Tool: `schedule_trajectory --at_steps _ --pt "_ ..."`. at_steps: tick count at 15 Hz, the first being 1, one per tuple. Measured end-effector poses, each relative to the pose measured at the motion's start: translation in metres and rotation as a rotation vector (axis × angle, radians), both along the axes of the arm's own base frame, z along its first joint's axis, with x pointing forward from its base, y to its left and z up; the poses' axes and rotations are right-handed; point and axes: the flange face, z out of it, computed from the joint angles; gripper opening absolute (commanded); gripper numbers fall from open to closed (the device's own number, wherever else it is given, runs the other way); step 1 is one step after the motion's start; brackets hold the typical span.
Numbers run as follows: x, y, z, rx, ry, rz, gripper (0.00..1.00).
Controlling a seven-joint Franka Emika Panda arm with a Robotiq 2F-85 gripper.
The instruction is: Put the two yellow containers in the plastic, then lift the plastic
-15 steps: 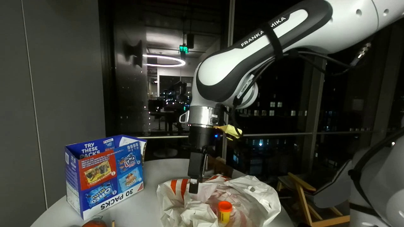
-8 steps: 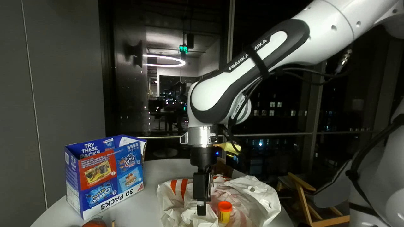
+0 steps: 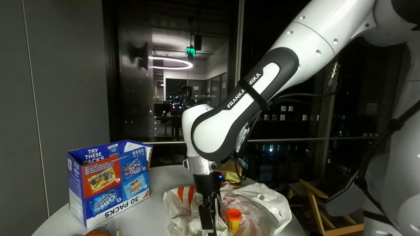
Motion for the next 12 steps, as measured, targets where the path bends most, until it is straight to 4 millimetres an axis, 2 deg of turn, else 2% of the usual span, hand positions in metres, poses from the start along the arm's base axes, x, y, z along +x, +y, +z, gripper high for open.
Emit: schedule_trajectory --at_steps 6,7,9,10,12 --pt "0.010 0.001 0.012 0.019 -0.055 -0.020 0.08" --pt "0.010 0.000 0.016 0.021 -0.066 -0.028 0.08" --pt "0.010 0.000 0.022 0.022 -0.081 -0.039 0.00" --pt "0.010 0.000 0.024 0.023 -0.086 -0.042 0.04" --pt "0.010 0.000 0.027 0.024 -0.093 -0.046 0.06"
